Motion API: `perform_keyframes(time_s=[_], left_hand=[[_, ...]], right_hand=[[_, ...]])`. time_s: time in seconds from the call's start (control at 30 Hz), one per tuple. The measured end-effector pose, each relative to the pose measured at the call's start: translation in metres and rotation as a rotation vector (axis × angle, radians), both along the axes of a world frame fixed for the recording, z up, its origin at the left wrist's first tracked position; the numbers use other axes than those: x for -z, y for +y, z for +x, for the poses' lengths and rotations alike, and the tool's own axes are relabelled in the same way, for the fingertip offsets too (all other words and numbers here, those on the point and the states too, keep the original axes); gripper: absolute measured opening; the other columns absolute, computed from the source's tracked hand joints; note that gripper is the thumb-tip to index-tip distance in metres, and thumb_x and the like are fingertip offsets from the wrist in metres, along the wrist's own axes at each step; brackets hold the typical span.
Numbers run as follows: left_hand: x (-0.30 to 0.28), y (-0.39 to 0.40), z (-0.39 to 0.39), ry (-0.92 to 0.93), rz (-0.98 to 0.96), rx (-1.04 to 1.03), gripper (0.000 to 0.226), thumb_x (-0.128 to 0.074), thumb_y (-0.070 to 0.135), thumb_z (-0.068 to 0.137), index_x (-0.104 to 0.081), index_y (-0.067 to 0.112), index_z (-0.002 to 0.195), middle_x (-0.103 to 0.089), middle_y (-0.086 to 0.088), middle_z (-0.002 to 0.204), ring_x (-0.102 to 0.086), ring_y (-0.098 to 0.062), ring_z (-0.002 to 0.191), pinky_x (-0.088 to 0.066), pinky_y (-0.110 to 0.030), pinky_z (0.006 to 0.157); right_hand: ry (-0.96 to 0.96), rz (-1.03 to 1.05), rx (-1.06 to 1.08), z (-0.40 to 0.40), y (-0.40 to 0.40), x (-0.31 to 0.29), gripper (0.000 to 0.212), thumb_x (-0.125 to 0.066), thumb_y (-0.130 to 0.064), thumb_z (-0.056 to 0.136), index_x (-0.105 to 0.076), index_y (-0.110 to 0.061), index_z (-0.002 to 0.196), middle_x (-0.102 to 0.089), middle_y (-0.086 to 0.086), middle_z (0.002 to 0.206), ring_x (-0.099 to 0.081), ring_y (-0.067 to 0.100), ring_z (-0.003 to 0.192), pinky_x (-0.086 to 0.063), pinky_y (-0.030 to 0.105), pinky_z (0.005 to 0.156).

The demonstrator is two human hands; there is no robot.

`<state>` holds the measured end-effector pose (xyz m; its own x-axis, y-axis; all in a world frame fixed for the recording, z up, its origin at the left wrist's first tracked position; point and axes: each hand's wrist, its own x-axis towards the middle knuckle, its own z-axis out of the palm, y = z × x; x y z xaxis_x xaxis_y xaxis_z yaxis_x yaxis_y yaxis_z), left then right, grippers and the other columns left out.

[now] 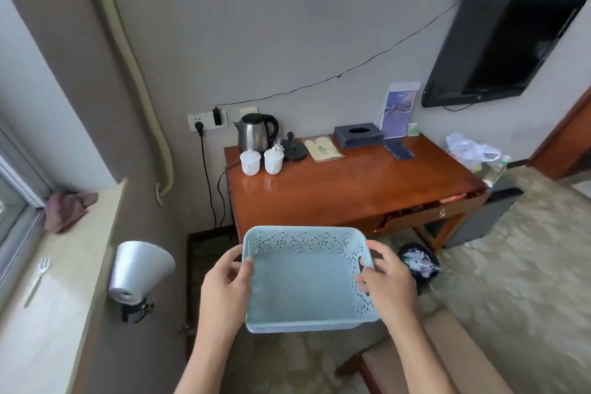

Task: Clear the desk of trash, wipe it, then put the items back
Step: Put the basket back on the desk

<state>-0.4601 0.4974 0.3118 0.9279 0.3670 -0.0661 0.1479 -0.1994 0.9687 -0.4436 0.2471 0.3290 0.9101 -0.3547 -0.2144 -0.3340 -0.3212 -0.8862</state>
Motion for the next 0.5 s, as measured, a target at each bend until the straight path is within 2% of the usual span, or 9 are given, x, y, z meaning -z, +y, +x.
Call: perform_keyframes(time_s=[0.13, 0.27, 0.33, 0.43, 0.5], left_hand=[[0.005, 0.007, 0.053, 0.009, 0.019, 0.087, 0.022, -0.059, 0.029, 0.101, -0.071, 0.035, 0.119, -0.068, -0.003, 0.072, -0.061, -0.011, 0.061, -0.054, -0.037, 0.070], [0.015, -0.001, 0.094, 0.031, 0.069, 0.165, 0.027, -0.059, 0.034, 0.102, -0.067, 0.034, 0.128, -0.071, 0.004, 0.076, -0.068, -0.016, 0.070, -0.058, -0.038, 0.072], [0.019, -0.008, 0.118, 0.036, 0.082, 0.213, 0.026, -0.060, 0.032, 0.102, -0.067, 0.035, 0.127, -0.072, 0.005, 0.077, -0.068, -0.013, 0.066, -0.058, -0.034, 0.067], [0.025, -0.024, 0.158, 0.057, 0.100, 0.262, 0.027, -0.060, 0.027, 0.102, -0.068, 0.033, 0.126, -0.073, 0.008, 0.078, -0.068, -0.009, 0.066, -0.050, -0.018, 0.058], [0.029, -0.040, 0.187, 0.074, 0.097, 0.291, 0.025, -0.060, 0.024, 0.102, -0.068, 0.034, 0.124, -0.074, 0.009, 0.079, -0.068, -0.008, 0.067, -0.047, -0.012, 0.056]], right_hand=[[0.023, 0.022, 0.049, 0.040, 0.003, -0.001, 0.055, -0.060, -0.001, 0.084, -0.063, -0.052, 0.101, -0.074, -0.022, 0.082, -0.075, 0.014, 0.072, -0.061, 0.049, 0.082], [0.031, 0.021, 0.098, 0.072, -0.008, 0.003, 0.057, -0.063, 0.000, 0.083, -0.063, -0.053, 0.105, -0.074, -0.026, 0.085, -0.075, 0.015, 0.079, -0.062, 0.050, 0.082], [0.022, 0.033, 0.139, 0.088, -0.015, 0.009, 0.058, -0.064, -0.002, 0.082, -0.064, -0.056, 0.103, -0.073, -0.027, 0.091, -0.075, 0.014, 0.085, -0.061, 0.049, 0.083], [0.015, 0.049, 0.205, 0.117, -0.030, 0.020, 0.051, -0.068, -0.005, 0.080, -0.065, -0.051, 0.101, -0.074, -0.023, 0.097, -0.074, 0.014, 0.091, -0.059, 0.050, 0.088], [0.020, 0.053, 0.238, 0.141, -0.045, 0.026, 0.045, -0.069, -0.006, 0.081, -0.063, -0.047, 0.097, -0.074, -0.020, 0.100, -0.073, 0.015, 0.093, -0.058, 0.050, 0.090]])
